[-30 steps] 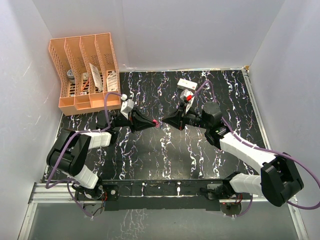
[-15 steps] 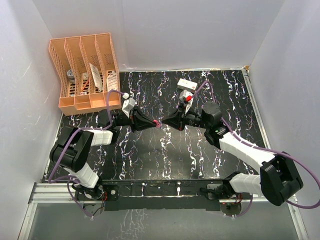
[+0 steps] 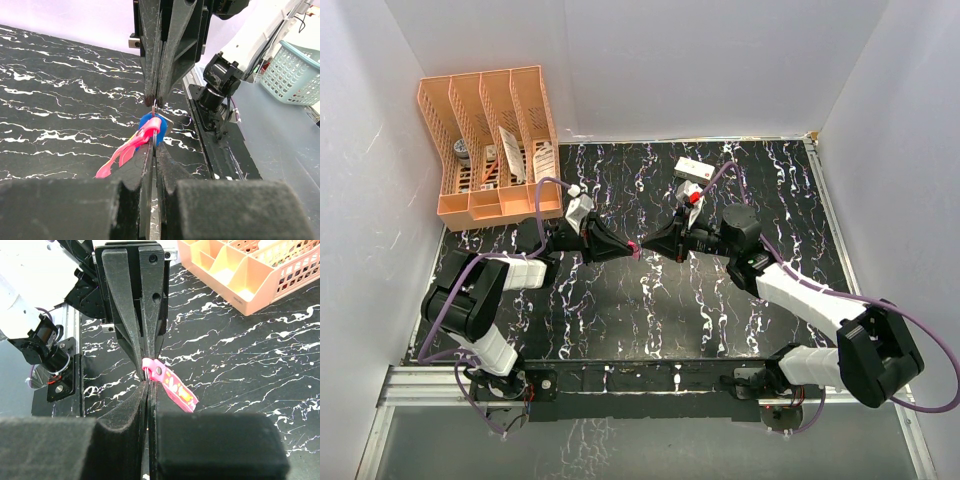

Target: Put the keys on the keyring

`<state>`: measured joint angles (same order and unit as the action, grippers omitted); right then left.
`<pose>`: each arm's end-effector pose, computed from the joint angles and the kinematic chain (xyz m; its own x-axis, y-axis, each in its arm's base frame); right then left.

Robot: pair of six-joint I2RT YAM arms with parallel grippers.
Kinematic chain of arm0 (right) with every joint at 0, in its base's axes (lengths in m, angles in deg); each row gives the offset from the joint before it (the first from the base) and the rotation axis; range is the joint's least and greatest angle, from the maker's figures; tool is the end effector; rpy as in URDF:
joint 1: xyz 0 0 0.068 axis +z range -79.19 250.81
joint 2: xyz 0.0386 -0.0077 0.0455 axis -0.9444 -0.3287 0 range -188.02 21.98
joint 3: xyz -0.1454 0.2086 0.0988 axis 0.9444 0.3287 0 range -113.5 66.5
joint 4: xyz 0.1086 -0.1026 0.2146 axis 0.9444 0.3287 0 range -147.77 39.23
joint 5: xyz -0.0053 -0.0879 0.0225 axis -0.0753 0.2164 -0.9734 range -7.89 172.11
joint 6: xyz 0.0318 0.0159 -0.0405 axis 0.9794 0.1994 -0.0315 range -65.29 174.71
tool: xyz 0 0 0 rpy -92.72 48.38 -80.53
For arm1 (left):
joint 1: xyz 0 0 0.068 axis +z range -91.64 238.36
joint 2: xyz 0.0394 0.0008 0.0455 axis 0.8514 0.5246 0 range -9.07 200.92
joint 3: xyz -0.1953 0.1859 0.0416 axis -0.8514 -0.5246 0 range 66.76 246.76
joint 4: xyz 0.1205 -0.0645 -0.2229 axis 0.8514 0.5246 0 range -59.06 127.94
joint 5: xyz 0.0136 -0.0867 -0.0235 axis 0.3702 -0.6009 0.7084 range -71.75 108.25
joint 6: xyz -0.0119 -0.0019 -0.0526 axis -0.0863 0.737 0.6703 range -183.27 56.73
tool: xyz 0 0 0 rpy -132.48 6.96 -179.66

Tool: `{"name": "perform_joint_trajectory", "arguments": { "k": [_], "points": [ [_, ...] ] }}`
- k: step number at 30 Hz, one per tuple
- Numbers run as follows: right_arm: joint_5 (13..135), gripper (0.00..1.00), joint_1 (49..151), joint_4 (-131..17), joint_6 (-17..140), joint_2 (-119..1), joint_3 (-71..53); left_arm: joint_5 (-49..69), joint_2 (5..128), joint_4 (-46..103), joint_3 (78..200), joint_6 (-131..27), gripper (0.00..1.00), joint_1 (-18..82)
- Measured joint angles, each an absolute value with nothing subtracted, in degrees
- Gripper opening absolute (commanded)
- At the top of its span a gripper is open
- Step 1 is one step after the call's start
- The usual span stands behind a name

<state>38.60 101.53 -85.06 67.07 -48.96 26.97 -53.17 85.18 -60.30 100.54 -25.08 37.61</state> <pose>0.2226 0.1610 0.2795 -0.2659 0.0224 -0.9637 -0.9254 0.2743 0.2617 0.2553 -0.1328 0.2367 -0.1647 -0.1481 -0.9752 0.9831 -0.1046 -0.1502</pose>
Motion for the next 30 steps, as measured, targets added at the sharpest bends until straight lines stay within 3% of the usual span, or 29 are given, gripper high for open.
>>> {"name": "perform_joint_trajectory", "arguments": {
  "k": [30],
  "points": [
    [37.5, 0.0, 102.1, -85.1, 67.0, -49.8, 26.5, -54.4, 86.3, -60.4, 101.6, -23.2, 0.0, 37.1]
  ]
}}
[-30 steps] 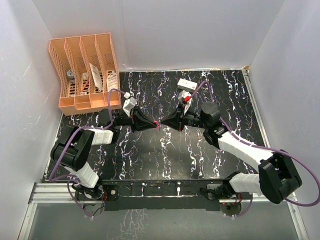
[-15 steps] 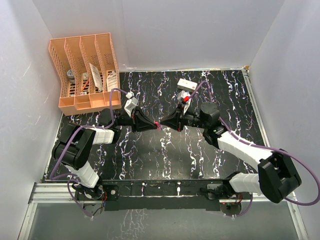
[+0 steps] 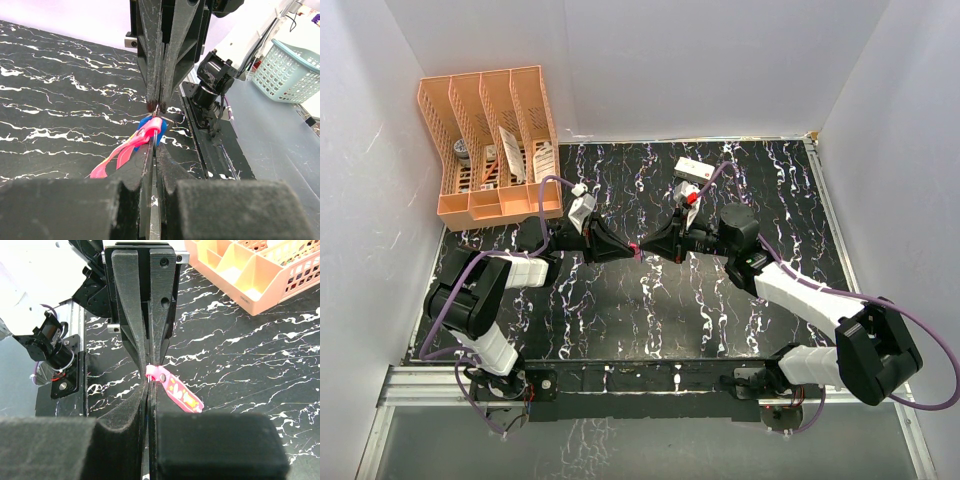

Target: Put the keys on the keyring

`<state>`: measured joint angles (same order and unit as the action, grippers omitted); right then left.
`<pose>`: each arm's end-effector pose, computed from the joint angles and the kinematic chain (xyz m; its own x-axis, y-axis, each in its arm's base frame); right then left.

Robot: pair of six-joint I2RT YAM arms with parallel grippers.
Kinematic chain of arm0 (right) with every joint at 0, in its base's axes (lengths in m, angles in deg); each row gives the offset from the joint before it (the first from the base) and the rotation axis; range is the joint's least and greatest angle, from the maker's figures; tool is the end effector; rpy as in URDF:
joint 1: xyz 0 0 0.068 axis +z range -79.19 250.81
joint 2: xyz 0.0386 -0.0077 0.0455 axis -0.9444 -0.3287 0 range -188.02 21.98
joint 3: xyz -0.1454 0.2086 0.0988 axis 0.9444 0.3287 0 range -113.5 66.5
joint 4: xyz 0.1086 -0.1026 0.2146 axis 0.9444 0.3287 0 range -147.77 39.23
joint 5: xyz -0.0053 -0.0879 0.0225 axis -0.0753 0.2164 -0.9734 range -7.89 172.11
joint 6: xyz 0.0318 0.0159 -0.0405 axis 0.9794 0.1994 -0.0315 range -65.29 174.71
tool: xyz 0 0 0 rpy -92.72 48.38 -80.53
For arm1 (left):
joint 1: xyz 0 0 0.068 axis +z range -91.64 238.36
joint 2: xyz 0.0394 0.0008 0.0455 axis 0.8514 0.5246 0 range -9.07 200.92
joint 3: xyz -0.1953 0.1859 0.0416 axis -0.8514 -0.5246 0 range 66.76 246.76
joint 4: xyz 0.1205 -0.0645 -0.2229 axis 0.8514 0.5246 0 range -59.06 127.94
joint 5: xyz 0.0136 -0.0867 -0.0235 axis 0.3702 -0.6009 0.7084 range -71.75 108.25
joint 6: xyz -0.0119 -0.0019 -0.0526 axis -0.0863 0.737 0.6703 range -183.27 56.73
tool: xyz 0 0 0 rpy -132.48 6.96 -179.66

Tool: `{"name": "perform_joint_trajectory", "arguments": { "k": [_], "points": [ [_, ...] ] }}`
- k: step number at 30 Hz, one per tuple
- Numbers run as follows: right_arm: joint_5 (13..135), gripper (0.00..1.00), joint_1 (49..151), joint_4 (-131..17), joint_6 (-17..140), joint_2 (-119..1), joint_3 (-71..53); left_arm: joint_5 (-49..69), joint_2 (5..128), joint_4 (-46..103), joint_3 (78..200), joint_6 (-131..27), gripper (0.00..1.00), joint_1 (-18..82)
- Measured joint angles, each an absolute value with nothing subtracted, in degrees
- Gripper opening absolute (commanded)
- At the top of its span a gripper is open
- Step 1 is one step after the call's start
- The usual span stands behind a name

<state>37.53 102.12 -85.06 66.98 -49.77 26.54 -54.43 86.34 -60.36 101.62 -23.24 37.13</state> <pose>0.2229 0.1650 0.2784 -0.2711 0.0121 -0.9625 -0.9316 0.2480 0.2656 0.2583 -0.1367 0.2356 -0.1963 -0.1290 -0.9720 0.9747 -0.1340 -0.1791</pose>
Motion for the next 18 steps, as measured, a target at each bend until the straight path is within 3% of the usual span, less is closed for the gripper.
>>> {"name": "perform_joint_trajectory", "arguments": {
  "k": [18],
  "points": [
    [37.6, 0.0, 102.3, -86.4, 67.0, -49.7, 26.6, -53.6, 84.9, -60.3, 101.6, -25.1, 0.0, 37.1]
  ]
}}
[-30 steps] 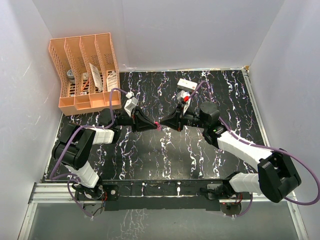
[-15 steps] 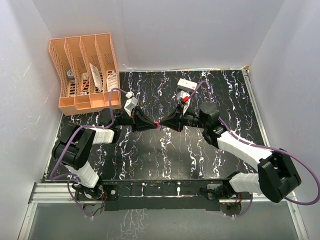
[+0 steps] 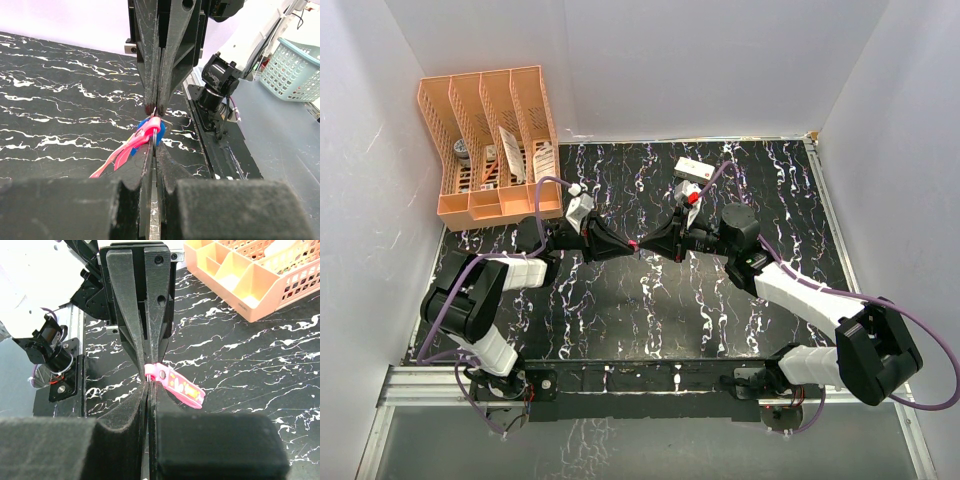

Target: Put the keys on the keyring

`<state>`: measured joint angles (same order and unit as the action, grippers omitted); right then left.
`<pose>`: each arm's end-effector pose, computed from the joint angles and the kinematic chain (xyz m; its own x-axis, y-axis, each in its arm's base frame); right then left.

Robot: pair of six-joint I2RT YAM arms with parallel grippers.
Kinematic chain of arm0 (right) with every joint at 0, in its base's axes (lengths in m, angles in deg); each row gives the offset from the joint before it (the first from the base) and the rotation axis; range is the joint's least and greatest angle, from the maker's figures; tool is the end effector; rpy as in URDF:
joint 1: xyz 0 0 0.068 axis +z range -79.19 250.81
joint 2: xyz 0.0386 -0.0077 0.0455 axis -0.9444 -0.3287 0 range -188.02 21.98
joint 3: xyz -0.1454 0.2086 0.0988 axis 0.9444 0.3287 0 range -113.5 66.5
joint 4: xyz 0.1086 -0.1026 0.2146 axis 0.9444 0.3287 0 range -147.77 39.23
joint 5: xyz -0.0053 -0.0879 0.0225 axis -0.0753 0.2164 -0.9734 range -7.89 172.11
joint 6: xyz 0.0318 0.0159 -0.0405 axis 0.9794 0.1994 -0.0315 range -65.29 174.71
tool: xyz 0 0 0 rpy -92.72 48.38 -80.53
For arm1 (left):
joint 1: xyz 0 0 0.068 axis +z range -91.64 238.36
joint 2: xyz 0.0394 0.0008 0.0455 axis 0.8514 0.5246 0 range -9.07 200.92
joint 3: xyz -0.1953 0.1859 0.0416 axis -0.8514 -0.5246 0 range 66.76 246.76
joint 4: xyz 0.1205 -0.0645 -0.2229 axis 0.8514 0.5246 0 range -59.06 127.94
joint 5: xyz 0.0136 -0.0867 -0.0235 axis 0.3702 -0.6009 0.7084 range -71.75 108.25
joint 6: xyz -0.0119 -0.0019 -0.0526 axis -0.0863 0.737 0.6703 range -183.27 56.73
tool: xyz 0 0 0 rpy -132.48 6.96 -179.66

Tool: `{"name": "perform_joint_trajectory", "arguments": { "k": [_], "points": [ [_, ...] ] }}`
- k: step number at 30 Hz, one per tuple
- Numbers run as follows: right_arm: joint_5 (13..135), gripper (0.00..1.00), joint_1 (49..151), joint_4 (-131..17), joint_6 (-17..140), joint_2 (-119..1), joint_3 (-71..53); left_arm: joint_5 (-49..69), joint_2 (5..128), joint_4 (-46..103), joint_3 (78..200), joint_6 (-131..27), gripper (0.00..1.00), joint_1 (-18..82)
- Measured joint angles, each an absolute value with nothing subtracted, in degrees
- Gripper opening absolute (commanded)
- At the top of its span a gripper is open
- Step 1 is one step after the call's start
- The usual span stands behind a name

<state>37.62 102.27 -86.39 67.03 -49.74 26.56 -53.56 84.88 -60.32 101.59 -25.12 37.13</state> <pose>0.2225 0.1656 0.2808 -0.2527 0.0237 -0.9673 -0.9368 0.2439 0.2507 0.2557 -0.1356 0.2426 -0.1431 -0.1511 -0.9781 0.9849 -0.1192 -0.1257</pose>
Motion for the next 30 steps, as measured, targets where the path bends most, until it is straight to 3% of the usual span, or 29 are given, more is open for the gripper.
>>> {"name": "perform_joint_trajectory", "arguments": {
  "k": [30],
  "points": [
    [37.0, 0.0, 102.3, -91.0, 72.8, -50.2, 27.0, -52.4, 80.7, -60.3, 99.6, -27.8, 0.0, 37.1]
  ]
}}
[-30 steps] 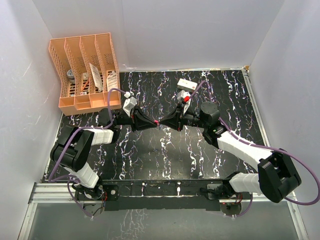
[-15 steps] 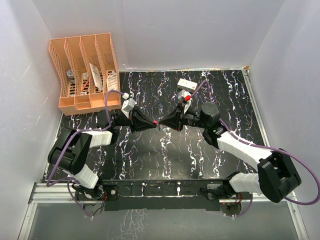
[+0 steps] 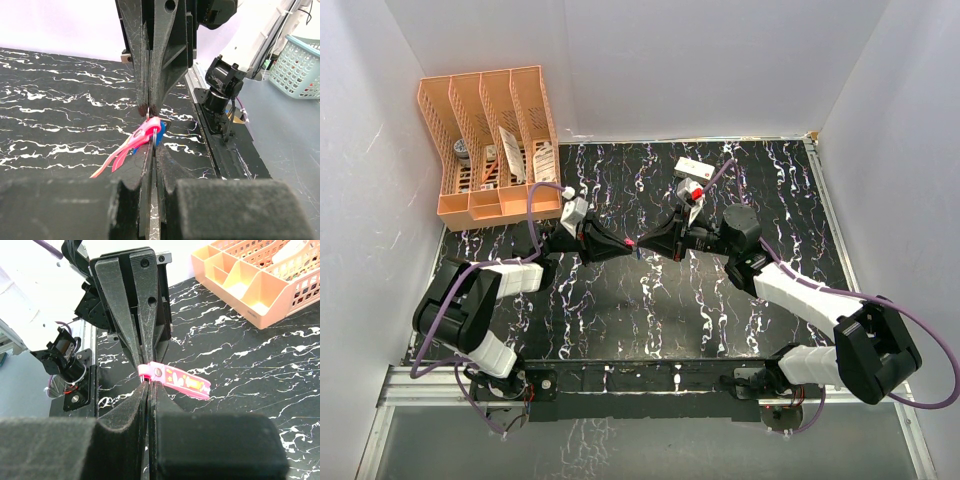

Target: Put the keys on the keyring

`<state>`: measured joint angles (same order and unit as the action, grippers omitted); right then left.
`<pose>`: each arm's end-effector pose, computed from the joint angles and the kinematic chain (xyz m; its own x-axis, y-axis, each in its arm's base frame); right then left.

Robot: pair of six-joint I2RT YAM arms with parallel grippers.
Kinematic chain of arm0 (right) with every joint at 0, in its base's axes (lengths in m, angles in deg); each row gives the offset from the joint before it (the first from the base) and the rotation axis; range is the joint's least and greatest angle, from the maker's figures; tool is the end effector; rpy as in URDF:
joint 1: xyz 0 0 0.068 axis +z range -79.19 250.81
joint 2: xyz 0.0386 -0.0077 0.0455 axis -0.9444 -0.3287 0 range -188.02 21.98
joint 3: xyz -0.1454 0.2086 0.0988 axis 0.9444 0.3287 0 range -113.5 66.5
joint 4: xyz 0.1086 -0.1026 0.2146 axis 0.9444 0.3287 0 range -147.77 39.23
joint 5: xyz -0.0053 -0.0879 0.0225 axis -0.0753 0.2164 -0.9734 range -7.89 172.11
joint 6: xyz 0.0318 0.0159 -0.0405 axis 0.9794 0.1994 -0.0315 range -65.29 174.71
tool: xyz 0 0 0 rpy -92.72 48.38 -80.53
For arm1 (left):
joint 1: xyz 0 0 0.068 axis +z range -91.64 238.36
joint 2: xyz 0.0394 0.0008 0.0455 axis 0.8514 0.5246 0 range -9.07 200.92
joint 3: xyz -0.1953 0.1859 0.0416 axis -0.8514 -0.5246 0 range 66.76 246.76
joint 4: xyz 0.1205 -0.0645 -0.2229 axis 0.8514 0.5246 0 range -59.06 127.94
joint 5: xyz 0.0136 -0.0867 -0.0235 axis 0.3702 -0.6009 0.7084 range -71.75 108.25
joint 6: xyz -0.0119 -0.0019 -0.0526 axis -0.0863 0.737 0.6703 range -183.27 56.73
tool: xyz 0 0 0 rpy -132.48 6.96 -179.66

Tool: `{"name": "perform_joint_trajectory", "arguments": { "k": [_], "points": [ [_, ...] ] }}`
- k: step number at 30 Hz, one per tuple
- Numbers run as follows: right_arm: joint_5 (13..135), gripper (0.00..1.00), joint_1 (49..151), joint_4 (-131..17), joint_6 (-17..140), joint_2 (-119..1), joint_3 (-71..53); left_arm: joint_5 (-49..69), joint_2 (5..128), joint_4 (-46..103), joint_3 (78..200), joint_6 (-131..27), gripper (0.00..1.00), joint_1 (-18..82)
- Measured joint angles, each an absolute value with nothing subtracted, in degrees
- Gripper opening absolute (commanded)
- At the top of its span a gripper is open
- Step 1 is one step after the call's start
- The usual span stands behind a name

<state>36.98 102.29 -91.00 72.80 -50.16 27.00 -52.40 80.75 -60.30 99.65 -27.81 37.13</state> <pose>0.2227 0.1661 0.2843 -0.2936 0.0770 -0.9528 -0.9274 0.2185 0.3035 0.2432 -0.1305 0.2532 -0.0631 -0.1815 -0.9814 0.9943 -0.0966 -0.0461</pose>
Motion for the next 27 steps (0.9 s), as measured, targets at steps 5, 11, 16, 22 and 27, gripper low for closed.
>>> {"name": "perform_joint_trajectory", "arguments": {
  "k": [5, 11, 16, 22, 27],
  "points": [
    [37.2, 0.0, 102.3, -91.6, 72.9, -50.1, 27.3, -51.5, 80.3, -60.0, 99.6, -28.8, 0.0, 37.1],
    [37.6, 0.0, 102.2, -92.3, 72.9, -49.9, 28.9, -50.3, 79.3, -59.7, 99.6, -30.6, 0.0, 37.2],
    [37.6, 0.0, 102.2, -91.5, 72.9, -49.7, 29.9, -48.0, 77.5, -60.1, 99.6, -31.6, 0.0, 37.2],
    [37.6, 0.0, 102.3, -91.0, 73.5, -49.7, 30.1, -46.5, 77.4, -60.3, 99.6, -31.7, 0.0, 37.2],
    [38.7, 0.0, 102.3, -91.0, 74.2, -49.6, 30.1, -46.2, 77.4, -60.3, 99.6, -31.7, 0.0, 37.2]
  ]
}}
